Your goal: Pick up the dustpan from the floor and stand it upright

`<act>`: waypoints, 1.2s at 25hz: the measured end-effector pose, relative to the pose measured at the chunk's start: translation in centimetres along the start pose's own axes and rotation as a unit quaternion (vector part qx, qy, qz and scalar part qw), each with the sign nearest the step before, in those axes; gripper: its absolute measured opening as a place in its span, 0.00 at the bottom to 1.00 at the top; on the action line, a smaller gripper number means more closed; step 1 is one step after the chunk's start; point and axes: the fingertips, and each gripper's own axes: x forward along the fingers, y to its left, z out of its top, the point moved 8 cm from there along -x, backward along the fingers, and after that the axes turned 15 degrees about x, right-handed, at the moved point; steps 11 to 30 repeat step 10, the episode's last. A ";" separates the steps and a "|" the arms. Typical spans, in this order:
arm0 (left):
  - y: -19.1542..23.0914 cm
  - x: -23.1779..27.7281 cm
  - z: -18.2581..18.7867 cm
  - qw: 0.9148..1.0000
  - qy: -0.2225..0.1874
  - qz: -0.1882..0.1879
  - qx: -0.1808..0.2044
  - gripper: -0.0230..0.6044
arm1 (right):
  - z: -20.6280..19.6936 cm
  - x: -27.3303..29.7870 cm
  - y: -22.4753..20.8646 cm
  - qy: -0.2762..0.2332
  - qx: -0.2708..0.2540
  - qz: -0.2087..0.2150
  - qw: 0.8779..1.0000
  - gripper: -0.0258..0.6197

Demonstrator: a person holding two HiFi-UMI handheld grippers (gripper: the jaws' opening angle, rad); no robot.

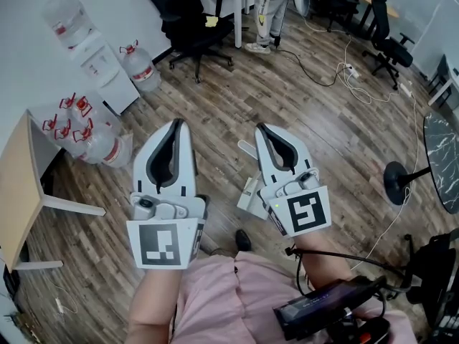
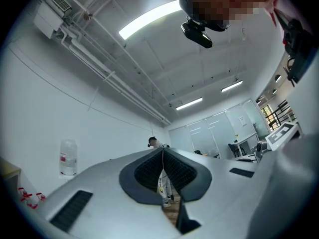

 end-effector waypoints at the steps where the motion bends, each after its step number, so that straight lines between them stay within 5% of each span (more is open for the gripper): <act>1: 0.1 0.0 0.0 1.000 0.001 0.000 0.001 0.06 | 0.0 0.1 0.1 0.000 0.000 0.000 1.000 0.04; 30: 0.8 -0.2 -0.5 1.000 0.002 0.005 0.005 0.06 | -0.7 0.9 0.3 0.003 0.003 0.003 1.000 0.04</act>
